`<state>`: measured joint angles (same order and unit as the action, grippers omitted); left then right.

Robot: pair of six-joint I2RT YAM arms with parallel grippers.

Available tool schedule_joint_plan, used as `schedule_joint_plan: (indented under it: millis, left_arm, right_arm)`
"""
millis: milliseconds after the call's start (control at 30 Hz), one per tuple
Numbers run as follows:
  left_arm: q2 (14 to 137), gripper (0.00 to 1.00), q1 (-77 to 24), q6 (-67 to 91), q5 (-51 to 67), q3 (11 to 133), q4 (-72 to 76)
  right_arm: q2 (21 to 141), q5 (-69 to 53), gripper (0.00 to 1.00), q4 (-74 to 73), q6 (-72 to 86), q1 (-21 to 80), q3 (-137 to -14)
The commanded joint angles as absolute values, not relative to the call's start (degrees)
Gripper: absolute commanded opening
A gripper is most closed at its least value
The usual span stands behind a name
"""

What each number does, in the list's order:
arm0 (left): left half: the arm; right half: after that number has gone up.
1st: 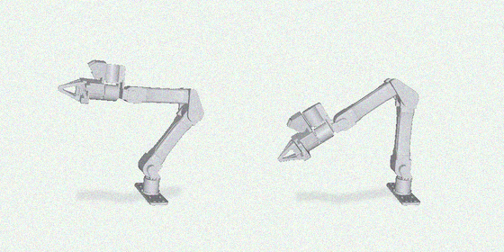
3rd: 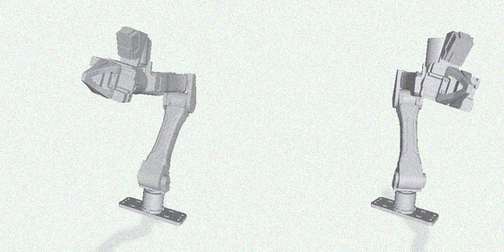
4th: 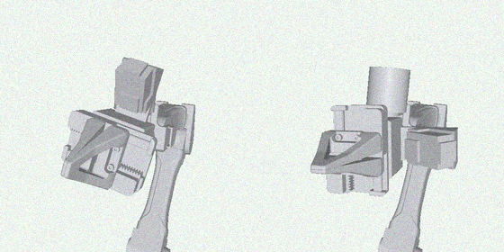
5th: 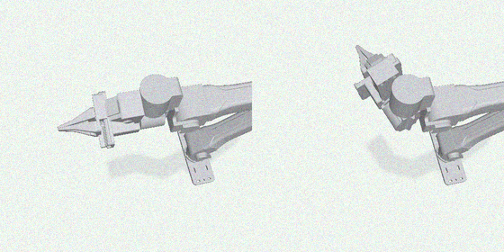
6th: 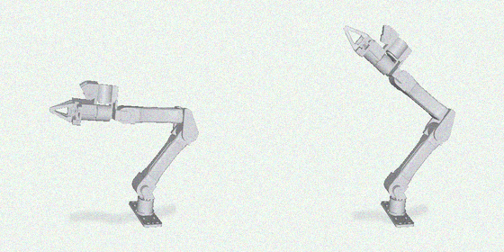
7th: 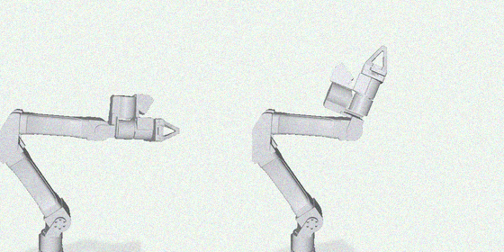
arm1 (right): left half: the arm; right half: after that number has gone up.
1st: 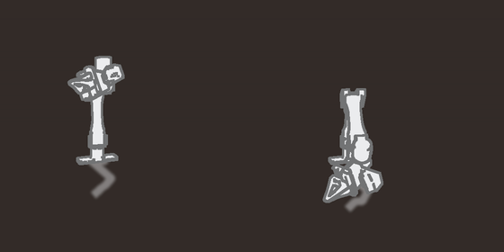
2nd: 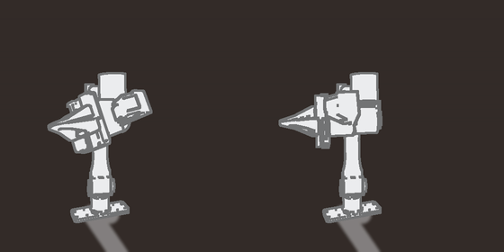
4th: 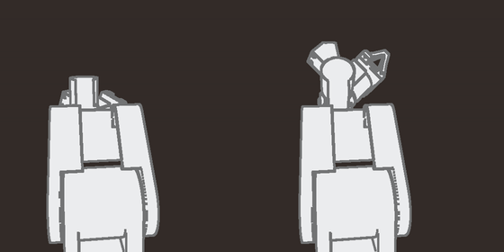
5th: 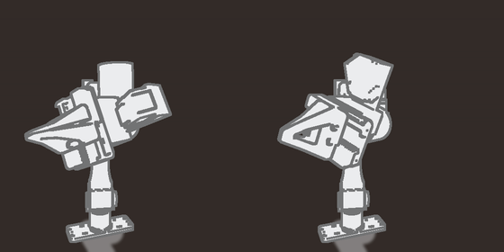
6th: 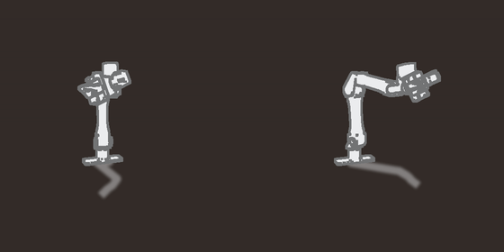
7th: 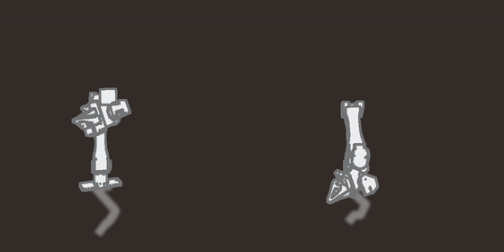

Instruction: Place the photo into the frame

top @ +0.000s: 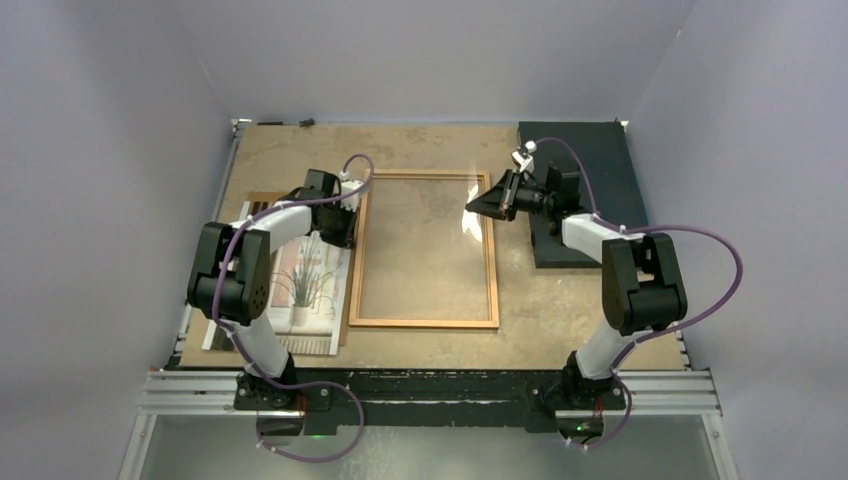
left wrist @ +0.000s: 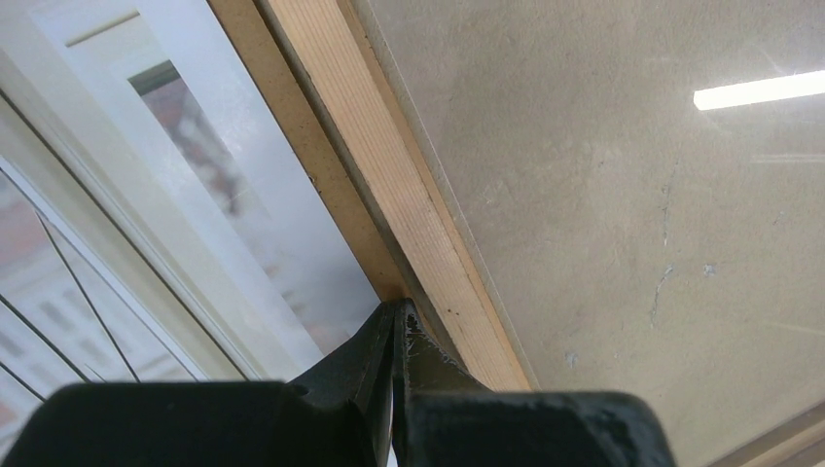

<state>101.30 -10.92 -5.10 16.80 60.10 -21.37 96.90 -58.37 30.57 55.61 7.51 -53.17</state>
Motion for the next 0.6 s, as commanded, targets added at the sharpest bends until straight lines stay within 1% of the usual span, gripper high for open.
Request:
schedule_joint_plan:
  millis: [0, 567]
  left_arm:
    - [101.4, 0.0, -11.3, -4.8, 17.3, 58.3, -20.6]
    - [101.2, 0.0, -11.4, -5.3, 17.9, 57.9, -20.8]
  right_arm:
    - [94.4, -58.5, 0.0, 36.3, 57.9, 8.3, -51.5]
    - [96.1, -54.4, 0.0, 36.8, 59.7, 9.8, -51.0]
